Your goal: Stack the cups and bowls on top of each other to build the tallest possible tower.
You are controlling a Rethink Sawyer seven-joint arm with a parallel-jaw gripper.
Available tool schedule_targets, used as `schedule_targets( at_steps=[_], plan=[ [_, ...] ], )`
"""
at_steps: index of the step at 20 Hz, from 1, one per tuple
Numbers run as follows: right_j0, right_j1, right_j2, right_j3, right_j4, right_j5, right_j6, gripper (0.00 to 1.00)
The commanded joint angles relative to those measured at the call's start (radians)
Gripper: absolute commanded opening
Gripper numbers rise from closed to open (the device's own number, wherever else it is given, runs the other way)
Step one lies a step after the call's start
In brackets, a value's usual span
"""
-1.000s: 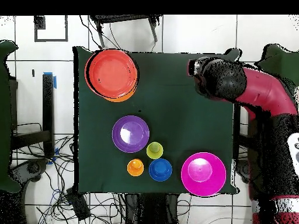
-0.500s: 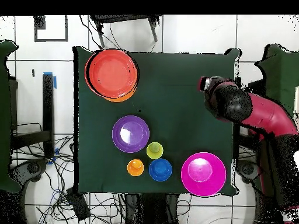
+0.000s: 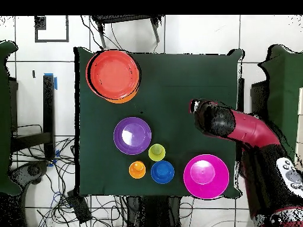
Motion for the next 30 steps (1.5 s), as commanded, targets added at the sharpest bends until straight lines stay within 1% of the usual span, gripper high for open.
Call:
schedule_targets(
  at_steps=[1, 4, 7, 11, 13, 15, 16, 17, 18, 19, 20, 21, 22, 23, 25, 27, 28, 30],
  plan=[
    [0.123, 0.008, -0.144, 0.056, 0.003, 0.045, 0.238, 1.0],
    [0.136, -0.008, -0.161, 0.044, 0.004, 0.078, 0.223, 1.0],
    [0.127, -0.047, -0.155, 0.052, 0.009, 0.124, 0.183, 1.0],
    [0.117, -0.064, -0.164, 0.098, 0.011, 0.11, 0.19, 1.0],
    [0.12, -0.079, -0.183, 0.134, 0.013, 0.097, 0.21, 1.0],
    [0.118, -0.098, -0.195, 0.17, 0.015, 0.071, 0.222, 1.0],
    [0.114, -0.108, -0.196, 0.185, 0.007, 0.038, 0.221, 1.0],
    [0.107, -0.12, -0.189, 0.199, -0.007, -0.019, 0.219, 1.0],
    [0.096, -0.127, -0.174, 0.211, -0.014, -0.048, 0.207, 1.0],
    [0.094, -0.137, -0.164, 0.21, -0.036, -0.096, 0.194, 1.0],
    [0.079, -0.147, -0.132, 0.21, -0.057, -0.157, 0.173, 1.0],
    [0.056, -0.158, -0.082, 0.201, -0.075, -0.195, 0.133, 1.0],
    [-0.008, -0.164, 0.028, 0.191, -0.093, -0.234, 0.062, 1.0],
    [-0.066, -0.153, 0.135, 0.171, -0.097, -0.237, 0.0, 1.0],
    [-0.169, -0.079, 0.333, 0.109, -0.078, -0.166, -0.129, 1.0],
    [-0.207, -0.013, 0.439, 0.038, -0.062, -0.076, -0.206, 1.0],
    [-0.224, 0.01, 0.48, 0.018, -0.056, -0.042, -0.222, 1.0],
    [-0.217, 0.011, 0.496, -0.025, -0.049, 0.018, -0.228, 1.0]
  ],
)
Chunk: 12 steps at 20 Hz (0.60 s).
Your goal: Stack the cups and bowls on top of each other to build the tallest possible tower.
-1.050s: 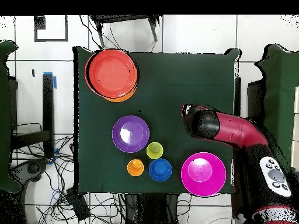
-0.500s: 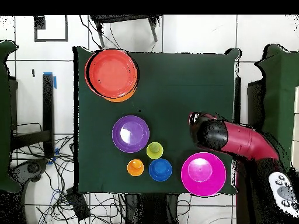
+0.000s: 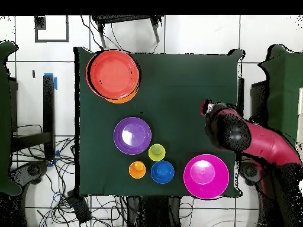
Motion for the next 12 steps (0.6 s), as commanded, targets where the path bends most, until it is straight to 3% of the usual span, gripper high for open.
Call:
schedule_targets(
  at_steps=[1, 6, 12],
  plan=[
    [-0.069, 0.135, 0.394, -0.157, -0.03, 0.165, -0.306, 1.0],
    [-0.024, 0.091, 0.324, -0.179, -0.075, 0.215, -0.221, 1.0],
    [-0.023, 0.126, 0.217, -0.079, -0.152, 0.076, -0.091, 1.0]
  ],
)
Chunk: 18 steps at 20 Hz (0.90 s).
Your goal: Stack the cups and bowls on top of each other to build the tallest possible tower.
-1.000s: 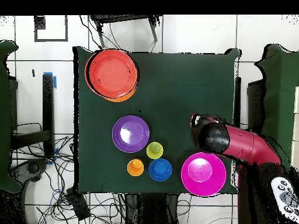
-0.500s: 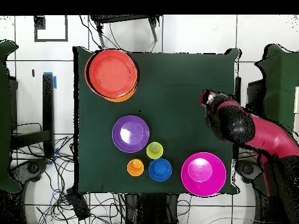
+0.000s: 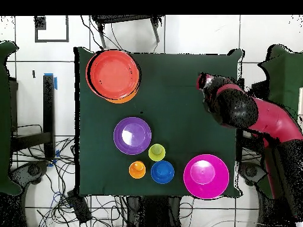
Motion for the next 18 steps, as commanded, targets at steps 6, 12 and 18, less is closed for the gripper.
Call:
schedule_targets(
  at_steps=[6, 12, 18],
  plan=[
    [0.067, 0.094, -0.114, 0.102, -0.184, -0.034, 0.015, 1.0],
    [0.107, 0.035, -0.222, 0.176, -0.186, -0.035, 0.121, 1.0],
    [0.238, -0.101, -0.412, 0.215, -0.13, 0.054, 0.246, 1.0]
  ],
)
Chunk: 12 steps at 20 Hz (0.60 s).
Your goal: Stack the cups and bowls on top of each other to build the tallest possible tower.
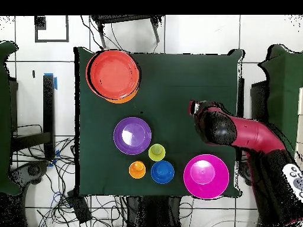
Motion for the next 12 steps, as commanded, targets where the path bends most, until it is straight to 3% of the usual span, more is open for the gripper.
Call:
schedule_targets(
  at_steps=[1, 8, 12],
  plan=[
    [0.161, -0.11, -0.246, 0.108, 0.002, 0.094, 0.256, 1.0],
    [0.236, -0.133, -0.382, 0.142, 0.098, 0.148, 0.34, 1.0],
    [0.265, -0.102, -0.441, 0.155, 0.154, 0.145, 0.407, 1.0]
  ],
)
